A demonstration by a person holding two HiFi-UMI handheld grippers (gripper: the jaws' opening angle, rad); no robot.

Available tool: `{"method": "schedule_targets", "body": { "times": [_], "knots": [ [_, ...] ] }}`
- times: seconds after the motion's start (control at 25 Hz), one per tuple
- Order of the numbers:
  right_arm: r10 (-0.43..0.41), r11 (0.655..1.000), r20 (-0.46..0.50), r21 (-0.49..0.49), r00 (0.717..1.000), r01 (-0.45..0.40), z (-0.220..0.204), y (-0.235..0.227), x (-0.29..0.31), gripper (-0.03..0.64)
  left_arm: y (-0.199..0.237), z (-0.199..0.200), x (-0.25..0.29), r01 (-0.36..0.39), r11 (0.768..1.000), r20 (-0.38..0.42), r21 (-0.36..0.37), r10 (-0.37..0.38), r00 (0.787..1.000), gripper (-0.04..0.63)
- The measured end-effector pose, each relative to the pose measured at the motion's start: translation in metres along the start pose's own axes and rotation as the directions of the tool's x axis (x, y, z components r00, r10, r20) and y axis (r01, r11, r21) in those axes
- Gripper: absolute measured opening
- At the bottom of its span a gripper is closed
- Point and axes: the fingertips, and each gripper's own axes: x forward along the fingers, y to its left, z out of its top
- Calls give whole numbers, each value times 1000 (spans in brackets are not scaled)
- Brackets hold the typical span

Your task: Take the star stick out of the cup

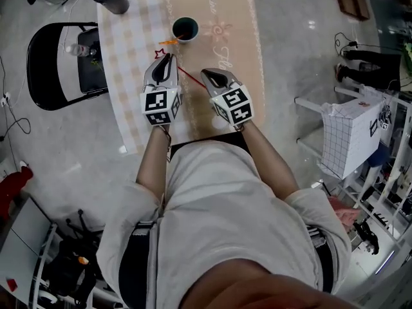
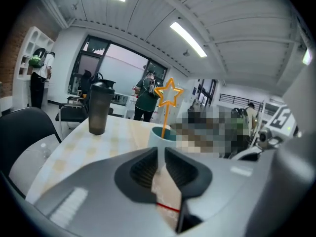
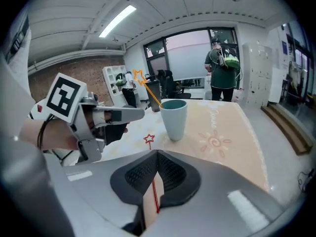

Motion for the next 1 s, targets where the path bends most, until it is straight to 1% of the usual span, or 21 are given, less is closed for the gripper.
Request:
{"method": "schedule_targets", "body": {
  "times": [0.12,0.2,0.24,0.4,0.52,0.56,0.64,0.68,0.84,0.92,1.0],
  "knots": [
    [-18,999,18,39,1000,17,-7,-1,-24,0,-5,7,10,7,1000,20,-28,-7,1000,163],
    [-21,998,24,56,999,19,-11,-1,-34,0,-4,17,15,12,999,57,-39,-10,998,212],
    [-22,998,24,59,999,21,-13,-2,-37,0,-3,22,18,19,999,75,-41,-15,997,226],
    [-44,997,17,61,999,43,-24,-9,-46,0,-4,39,32,59,997,127,-41,-53,991,227],
    [-38,997,18,73,999,37,-30,-9,-49,0,-4,46,31,69,997,147,-38,-63,987,193],
    [-34,997,20,75,999,33,-31,-11,-50,0,-4,50,29,59,998,158,-35,-52,986,147],
    [-38,997,30,75,999,35,-31,-20,-58,0,-9,59,26,39,999,187,-25,-33,982,33],
    [-42,996,38,74,998,39,-29,-24,-63,0,-13,64,24,39,999,208,-20,-34,978,18],
    [-39,998,100,43,994,35,-17,-28,-78,0,-26,92,7,63,998,304,-17,-55,951,14],
    [-22,999,128,30,992,18,-14,-24,-85,0,-29,107,-6,60,998,343,-24,-49,938,14],
    [-2,1000,145,9,989,1,-14,-20,-91,0,-33,118,-16,52,998,364,-36,-35,931,14]
  ]
}}
